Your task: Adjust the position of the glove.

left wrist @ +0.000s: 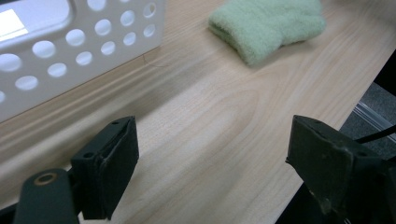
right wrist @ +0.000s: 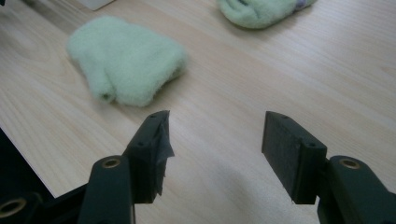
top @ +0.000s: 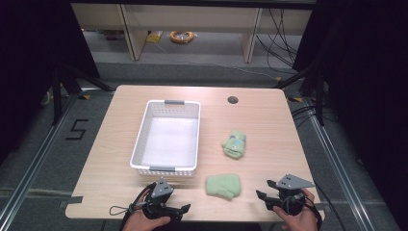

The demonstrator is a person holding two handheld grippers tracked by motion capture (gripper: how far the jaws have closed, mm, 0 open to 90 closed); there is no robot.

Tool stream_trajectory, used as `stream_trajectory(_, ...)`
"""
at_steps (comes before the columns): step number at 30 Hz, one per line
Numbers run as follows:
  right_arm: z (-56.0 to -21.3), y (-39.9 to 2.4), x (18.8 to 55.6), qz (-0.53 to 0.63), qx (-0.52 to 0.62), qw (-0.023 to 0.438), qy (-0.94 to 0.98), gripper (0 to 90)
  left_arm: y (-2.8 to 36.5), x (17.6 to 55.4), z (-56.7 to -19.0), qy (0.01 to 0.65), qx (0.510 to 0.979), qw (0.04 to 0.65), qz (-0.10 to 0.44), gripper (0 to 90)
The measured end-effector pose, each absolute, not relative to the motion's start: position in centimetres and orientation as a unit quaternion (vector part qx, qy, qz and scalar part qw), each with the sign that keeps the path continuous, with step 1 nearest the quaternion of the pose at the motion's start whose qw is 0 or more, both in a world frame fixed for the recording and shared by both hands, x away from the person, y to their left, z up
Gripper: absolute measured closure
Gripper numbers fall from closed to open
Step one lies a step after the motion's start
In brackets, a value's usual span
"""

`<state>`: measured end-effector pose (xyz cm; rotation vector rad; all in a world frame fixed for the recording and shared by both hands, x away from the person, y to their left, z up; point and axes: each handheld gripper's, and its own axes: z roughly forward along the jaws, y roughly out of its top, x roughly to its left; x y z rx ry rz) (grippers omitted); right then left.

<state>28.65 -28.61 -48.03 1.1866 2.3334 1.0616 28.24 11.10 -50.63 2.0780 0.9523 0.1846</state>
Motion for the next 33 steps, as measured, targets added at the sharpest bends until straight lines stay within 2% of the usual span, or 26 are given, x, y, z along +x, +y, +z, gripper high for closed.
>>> stream_trajectory(14,-47.0,-28.0,30.0,0.402,0.381,0.167,0.816,45.5,9.4,28.4,-50.7,0.379,0.820,0.424,0.066,16.7)
stream_trajectory(15,-46.8,-27.6,29.9,0.404,0.392,0.150,0.812,46.1,9.3,28.4,-50.7,0.378,0.821,0.423,0.064,17.1)
stream_trajectory(16,-46.8,-27.6,30.3,0.404,0.378,0.158,0.818,46.4,9.1,28.6,-50.6,0.369,0.829,0.414,0.068,17.9)
stream_trajectory(17,-46.7,-27.1,30.2,0.404,0.394,0.142,0.813,46.8,8.5,28.5,-50.6,0.372,0.825,0.421,0.066,19.2)
stream_trajectory(19,-46.7,-26.8,30.9,0.401,0.370,0.155,0.823,47.1,7.8,28.9,-50.5,0.352,0.836,0.413,0.078,20.2)
stream_trajectory(26,-46.7,-25.2,32.7,0.394,0.353,0.147,0.836,48.8,5.3,30.0,-50.3,0.338,0.843,0.414,0.067,28.6)
stream_trajectory(29,-46.9,-24.5,33.4,0.391,0.352,0.132,0.840,49.9,4.3,30.3,-50.2,0.330,0.845,0.415,0.070,30.0)
stream_trajectory(33,-47.2,-23.8,34.4,0.389,0.343,0.115,0.848,54.9,3.8,30.8,-50.1,0.328,0.847,0.413,0.073,36.3)
